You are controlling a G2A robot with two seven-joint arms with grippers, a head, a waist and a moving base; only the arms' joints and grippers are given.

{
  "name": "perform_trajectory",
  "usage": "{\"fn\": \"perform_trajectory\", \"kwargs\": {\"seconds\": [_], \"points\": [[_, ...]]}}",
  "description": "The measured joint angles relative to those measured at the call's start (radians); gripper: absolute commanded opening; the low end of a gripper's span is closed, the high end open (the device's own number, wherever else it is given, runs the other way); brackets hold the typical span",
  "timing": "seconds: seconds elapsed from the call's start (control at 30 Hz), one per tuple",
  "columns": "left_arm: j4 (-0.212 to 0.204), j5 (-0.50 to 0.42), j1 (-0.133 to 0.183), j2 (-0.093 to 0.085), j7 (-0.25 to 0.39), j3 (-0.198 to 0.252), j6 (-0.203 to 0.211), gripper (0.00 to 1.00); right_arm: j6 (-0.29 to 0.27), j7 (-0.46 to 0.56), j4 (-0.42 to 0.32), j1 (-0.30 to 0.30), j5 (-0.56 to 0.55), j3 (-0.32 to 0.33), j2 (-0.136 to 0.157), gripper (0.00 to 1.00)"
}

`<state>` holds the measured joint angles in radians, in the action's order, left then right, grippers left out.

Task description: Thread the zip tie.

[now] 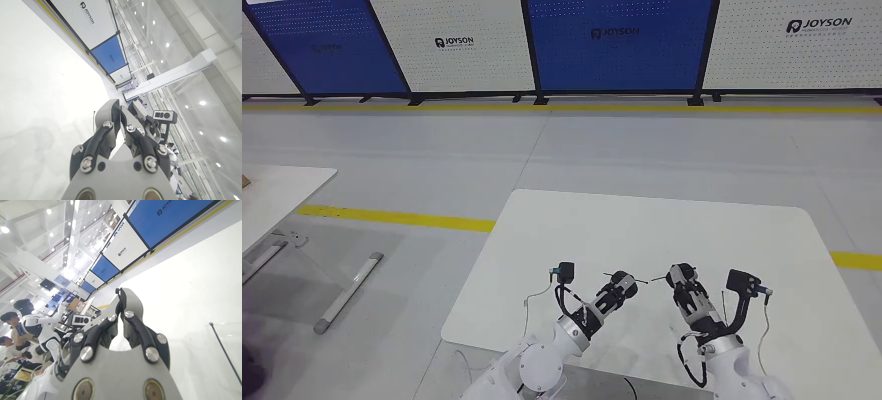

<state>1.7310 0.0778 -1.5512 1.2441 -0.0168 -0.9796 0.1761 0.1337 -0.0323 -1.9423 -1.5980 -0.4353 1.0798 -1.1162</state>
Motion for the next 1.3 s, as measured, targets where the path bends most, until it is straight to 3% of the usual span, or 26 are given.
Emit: {"fn": "perform_trajectory", "kwargs": {"seconds": [1.3], "points": [[0.000,0.000,0.000,0.000,0.000,0.000,0.000,0.00,0.006,0.061,-0.006,-0.015,-0.063,0.019,-0.035,0.00]]}}
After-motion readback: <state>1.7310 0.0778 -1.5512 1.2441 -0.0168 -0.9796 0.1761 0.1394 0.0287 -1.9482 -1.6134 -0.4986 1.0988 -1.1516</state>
